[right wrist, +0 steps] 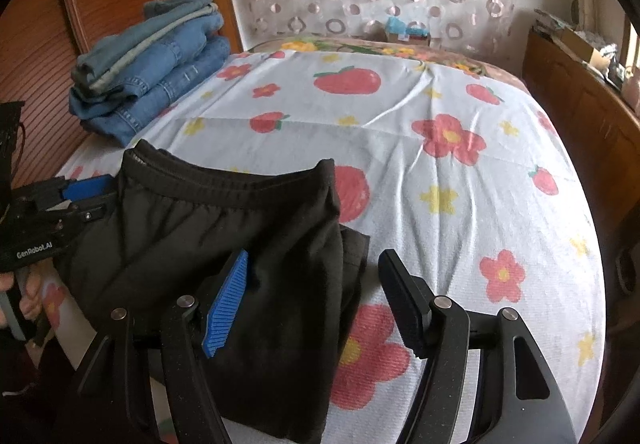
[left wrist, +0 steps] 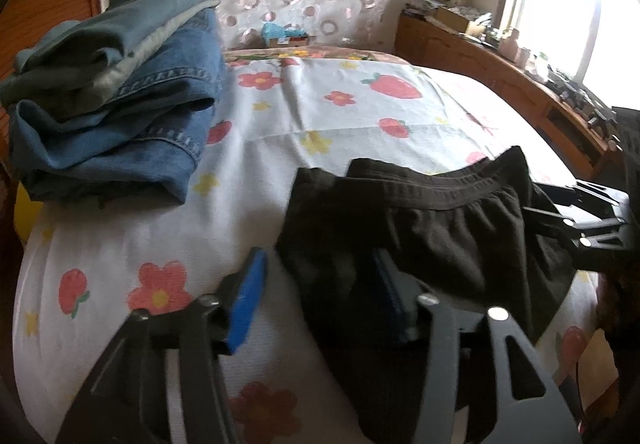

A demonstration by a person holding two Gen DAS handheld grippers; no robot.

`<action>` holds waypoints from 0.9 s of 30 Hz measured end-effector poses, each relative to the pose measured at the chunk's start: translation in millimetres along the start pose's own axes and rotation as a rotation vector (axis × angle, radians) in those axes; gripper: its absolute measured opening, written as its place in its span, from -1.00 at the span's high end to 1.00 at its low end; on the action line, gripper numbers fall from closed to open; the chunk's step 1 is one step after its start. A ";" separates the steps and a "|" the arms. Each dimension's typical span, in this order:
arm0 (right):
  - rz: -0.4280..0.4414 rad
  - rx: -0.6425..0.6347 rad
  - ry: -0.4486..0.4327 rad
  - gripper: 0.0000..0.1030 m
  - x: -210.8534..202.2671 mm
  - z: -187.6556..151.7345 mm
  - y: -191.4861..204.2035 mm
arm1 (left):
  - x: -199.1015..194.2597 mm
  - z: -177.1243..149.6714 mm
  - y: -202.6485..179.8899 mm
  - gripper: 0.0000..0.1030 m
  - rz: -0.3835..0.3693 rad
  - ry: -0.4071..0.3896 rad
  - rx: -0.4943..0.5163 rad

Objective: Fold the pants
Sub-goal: 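Move both grippers to the waistband and grasp it, then lift the shorts by the waistband with both grippers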

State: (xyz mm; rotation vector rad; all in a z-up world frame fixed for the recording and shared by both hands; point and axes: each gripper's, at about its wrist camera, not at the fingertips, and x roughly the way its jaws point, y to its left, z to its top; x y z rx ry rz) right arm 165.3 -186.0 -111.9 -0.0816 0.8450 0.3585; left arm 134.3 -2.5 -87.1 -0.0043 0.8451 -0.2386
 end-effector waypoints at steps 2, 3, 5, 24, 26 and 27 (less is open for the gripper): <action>-0.005 -0.006 0.000 -0.32 0.6 -0.3 0.9 | 0.7 1.4 -0.6 -0.10 -0.005 0.004 0.011; -0.007 -0.009 0.000 -0.32 1.3 -0.2 1.4 | 1.0 1.4 -0.5 -0.10 -0.005 0.005 0.017; -0.004 -0.017 0.001 -0.32 1.9 -0.1 2.3 | 1.5 2.6 -0.8 -0.10 -0.007 0.008 0.026; 0.056 0.001 -0.021 0.63 0.7 -2.4 0.9 | 3.6 7.7 3.4 0.12 -0.109 0.006 0.003; 0.066 0.000 -0.022 0.70 0.6 -2.8 1.4 | 3.4 7.2 4.0 0.25 -0.124 0.000 0.004; 0.071 0.000 -0.021 0.72 0.5 -3.0 1.5 | 3.1 6.7 3.8 0.29 -0.131 0.001 0.004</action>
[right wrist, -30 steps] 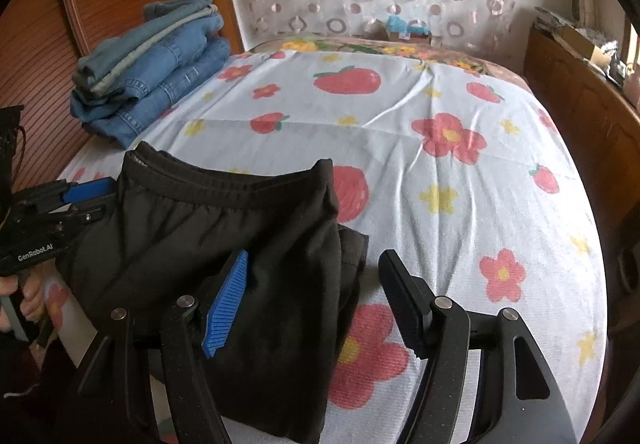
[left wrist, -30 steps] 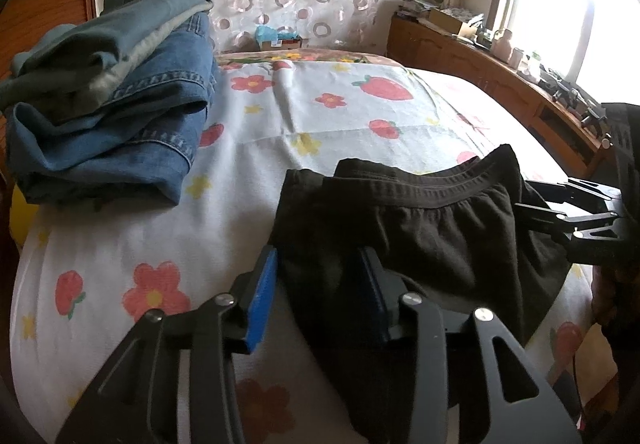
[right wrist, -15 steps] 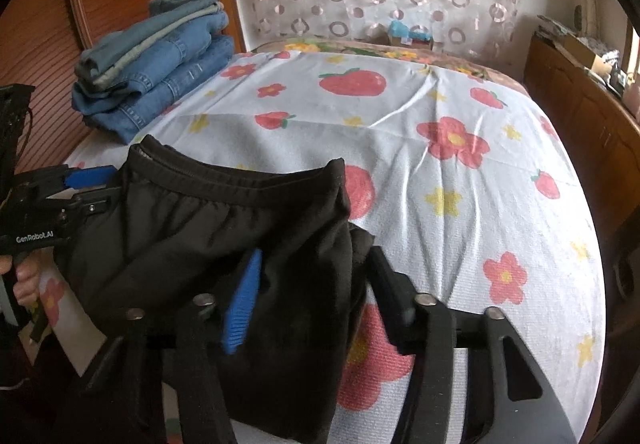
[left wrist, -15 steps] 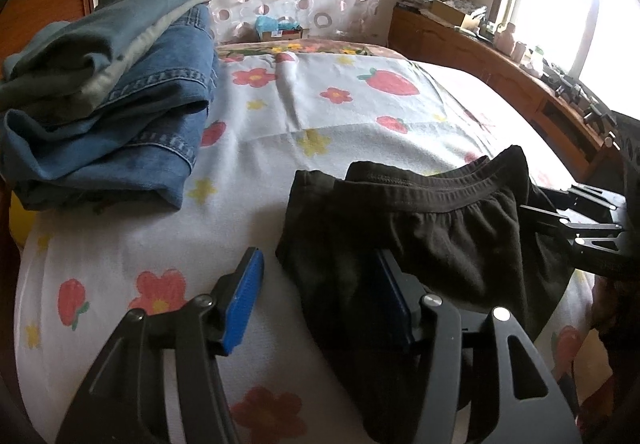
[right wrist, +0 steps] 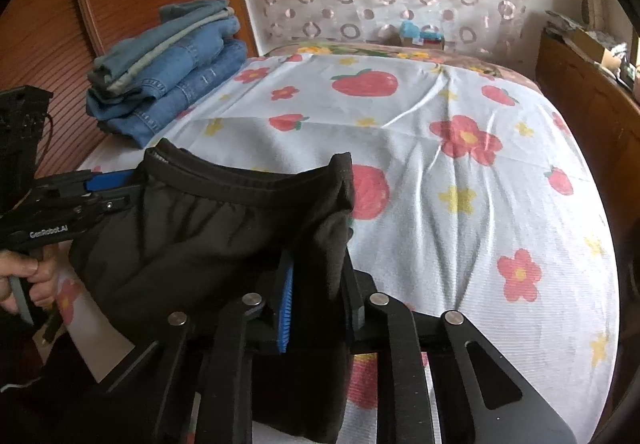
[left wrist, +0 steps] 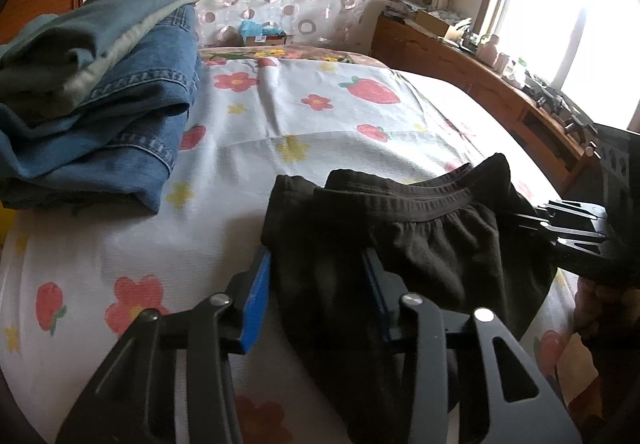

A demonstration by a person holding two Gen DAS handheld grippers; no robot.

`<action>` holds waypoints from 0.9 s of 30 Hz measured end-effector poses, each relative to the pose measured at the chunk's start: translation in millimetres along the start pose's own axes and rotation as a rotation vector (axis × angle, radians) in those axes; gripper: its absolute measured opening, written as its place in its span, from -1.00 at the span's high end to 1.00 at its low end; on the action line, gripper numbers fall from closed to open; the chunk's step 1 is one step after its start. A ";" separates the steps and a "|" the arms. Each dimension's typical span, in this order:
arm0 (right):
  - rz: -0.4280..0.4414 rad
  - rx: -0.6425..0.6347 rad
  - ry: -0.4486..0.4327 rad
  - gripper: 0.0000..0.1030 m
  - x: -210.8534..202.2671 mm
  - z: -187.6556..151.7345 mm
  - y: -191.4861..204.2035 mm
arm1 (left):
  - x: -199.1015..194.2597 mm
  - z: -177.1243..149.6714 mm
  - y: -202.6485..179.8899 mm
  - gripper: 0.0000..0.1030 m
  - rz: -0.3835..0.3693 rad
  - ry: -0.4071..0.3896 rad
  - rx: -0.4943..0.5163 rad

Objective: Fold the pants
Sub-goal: 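Lift the shorts by the waistband with both grippers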

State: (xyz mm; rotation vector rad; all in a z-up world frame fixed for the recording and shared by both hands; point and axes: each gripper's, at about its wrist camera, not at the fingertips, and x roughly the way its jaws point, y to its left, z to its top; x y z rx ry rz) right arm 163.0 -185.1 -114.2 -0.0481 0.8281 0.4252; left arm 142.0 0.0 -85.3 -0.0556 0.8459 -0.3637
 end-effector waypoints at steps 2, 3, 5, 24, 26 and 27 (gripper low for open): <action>0.004 0.000 0.000 0.74 0.1 0.0 0.2 | 0.1 -0.5 -0.2 0.47 -0.021 0.001 0.005; 0.006 0.000 0.000 0.75 0.2 0.0 0.2 | 0.2 -0.6 -0.1 0.55 -0.033 0.003 0.006; 0.010 0.000 0.000 0.77 0.3 -0.1 0.2 | -0.4 -1.0 -2.2 0.69 -0.045 0.003 0.013; 0.005 -0.021 -0.075 0.86 -30.8 -3.2 15.3 | -54.9 0.7 -25.9 0.81 -0.066 -0.156 0.063; 0.004 -0.021 -0.091 0.86 -37.4 -2.6 16.7 | -60.5 1.7 -29.5 0.81 -0.073 -0.171 0.067; 0.005 -0.022 -0.099 0.86 -41.0 -2.7 17.7 | -62.4 1.6 -29.7 0.81 -0.076 -0.176 0.068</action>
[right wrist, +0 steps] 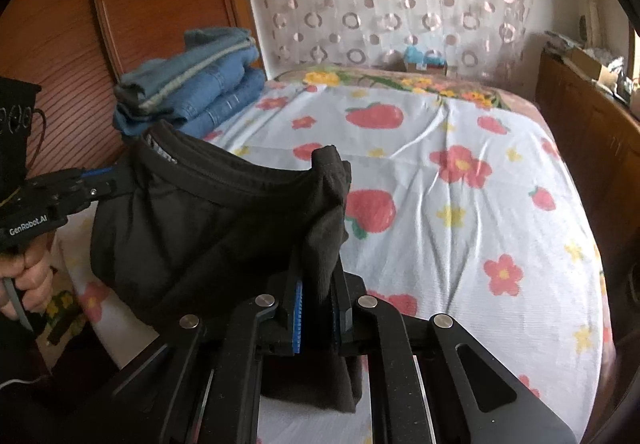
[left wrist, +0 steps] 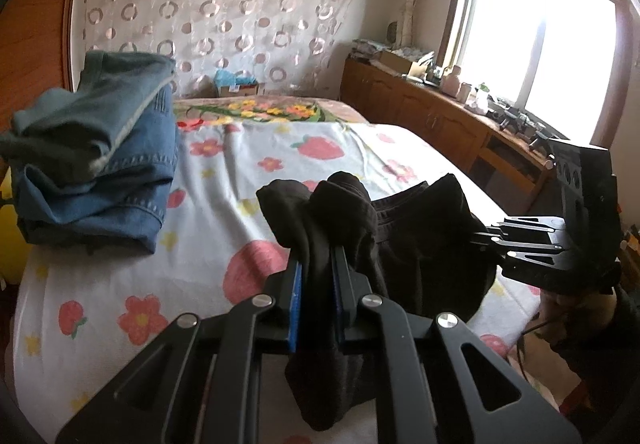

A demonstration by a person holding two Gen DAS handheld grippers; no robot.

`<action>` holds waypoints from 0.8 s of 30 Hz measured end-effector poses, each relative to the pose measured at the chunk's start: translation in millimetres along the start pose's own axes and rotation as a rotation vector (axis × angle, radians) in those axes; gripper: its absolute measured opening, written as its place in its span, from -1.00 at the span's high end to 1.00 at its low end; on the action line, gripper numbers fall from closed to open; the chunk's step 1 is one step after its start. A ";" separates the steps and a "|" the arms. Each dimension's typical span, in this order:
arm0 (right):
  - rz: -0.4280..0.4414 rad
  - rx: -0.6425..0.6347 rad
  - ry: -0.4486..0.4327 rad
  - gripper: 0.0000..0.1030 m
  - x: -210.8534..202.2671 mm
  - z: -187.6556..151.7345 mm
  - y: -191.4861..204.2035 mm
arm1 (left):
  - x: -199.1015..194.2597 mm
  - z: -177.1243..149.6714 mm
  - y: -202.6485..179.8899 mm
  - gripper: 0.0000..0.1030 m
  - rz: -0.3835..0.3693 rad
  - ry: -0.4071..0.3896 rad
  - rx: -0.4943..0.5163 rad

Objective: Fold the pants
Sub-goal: 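Lift the shorts by the waistband with both grippers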

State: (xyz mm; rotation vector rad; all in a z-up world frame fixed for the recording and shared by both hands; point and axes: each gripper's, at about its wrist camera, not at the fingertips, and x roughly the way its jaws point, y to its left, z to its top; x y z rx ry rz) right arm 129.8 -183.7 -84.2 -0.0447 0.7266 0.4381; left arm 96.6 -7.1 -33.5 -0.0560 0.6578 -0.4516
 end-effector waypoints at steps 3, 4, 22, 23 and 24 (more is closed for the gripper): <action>-0.005 -0.003 -0.024 0.86 -11.3 1.2 1.7 | -5.8 2.9 -4.1 0.81 -0.001 -0.017 0.011; -0.007 -0.004 -0.034 0.86 -15.4 2.0 2.4 | -7.6 4.1 -5.1 0.81 -0.003 -0.022 0.012; -0.020 -0.075 -0.174 0.86 -78.9 50.7 19.8 | -49.3 51.3 -29.8 0.81 -0.003 -0.141 0.087; -0.022 -0.081 -0.182 0.86 -82.0 53.9 20.7 | -51.4 53.4 -31.1 0.81 -0.001 -0.144 0.092; -0.024 -0.085 -0.189 0.86 -84.7 56.7 21.3 | -52.3 53.9 -31.2 0.81 0.001 -0.146 0.094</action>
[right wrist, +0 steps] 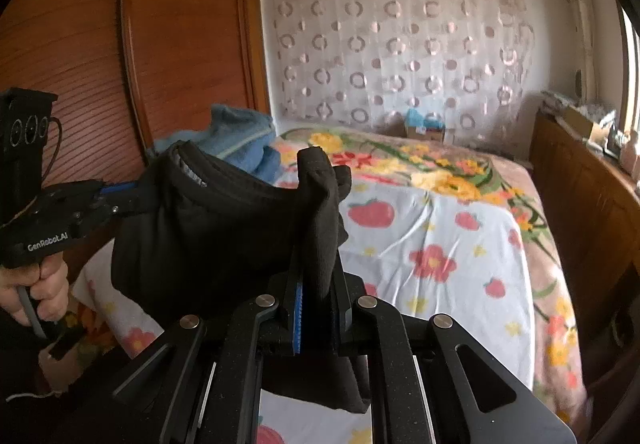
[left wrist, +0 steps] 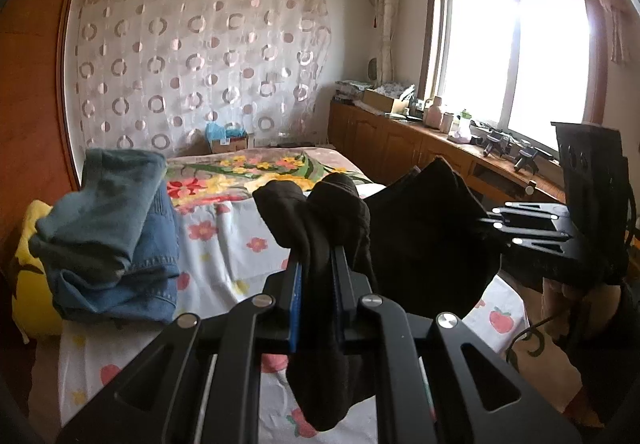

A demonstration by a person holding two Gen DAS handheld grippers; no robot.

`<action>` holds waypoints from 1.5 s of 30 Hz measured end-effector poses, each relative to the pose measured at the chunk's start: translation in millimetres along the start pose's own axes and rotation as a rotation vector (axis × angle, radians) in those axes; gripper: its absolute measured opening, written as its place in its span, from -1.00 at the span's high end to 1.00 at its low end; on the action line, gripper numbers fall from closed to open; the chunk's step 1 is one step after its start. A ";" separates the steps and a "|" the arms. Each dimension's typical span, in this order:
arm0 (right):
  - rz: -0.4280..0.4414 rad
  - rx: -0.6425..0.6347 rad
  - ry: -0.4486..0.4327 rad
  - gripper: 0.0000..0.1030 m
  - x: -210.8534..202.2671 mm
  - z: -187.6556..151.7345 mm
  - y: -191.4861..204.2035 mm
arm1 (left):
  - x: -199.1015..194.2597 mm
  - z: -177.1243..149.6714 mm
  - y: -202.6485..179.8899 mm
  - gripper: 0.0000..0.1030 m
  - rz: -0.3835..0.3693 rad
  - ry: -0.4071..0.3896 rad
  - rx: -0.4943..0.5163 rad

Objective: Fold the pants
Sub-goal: 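Lift the shorts by the waistband with both grippers, then carry the black shorts with both grippers over the folded jeans stack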

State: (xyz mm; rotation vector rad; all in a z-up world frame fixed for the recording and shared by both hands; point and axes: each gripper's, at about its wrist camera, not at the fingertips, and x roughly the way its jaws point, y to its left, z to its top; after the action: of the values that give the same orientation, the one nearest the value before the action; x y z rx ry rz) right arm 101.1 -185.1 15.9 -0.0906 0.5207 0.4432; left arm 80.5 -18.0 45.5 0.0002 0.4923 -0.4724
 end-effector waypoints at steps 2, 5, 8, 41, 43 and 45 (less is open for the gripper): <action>-0.003 -0.006 -0.013 0.86 -4.0 5.0 1.5 | -1.5 2.9 -1.5 0.81 0.003 -0.003 0.004; -0.005 -0.013 -0.026 0.86 -8.2 12.0 3.5 | -4.9 6.4 -3.5 0.81 0.006 -0.011 0.014; -0.007 -0.022 -0.037 0.86 -10.2 17.4 4.6 | -7.3 10.8 -3.2 0.81 0.010 -0.018 0.021; 0.057 -0.093 -0.005 0.87 70.1 86.8 27.3 | 10.9 41.9 84.1 0.81 0.106 0.007 -0.061; 0.067 -0.102 0.001 0.87 81.3 96.2 28.6 | 14.0 47.1 91.6 0.81 0.117 0.007 -0.063; 0.074 -0.113 0.004 0.86 90.5 105.0 30.0 | 17.6 53.3 100.1 0.81 0.128 0.008 -0.065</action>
State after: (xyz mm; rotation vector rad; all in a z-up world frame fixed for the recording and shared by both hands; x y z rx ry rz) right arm 206.7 -102.7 62.4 -0.1809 0.5042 0.5452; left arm 162.2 57.7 73.4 -0.0284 0.5121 -0.3311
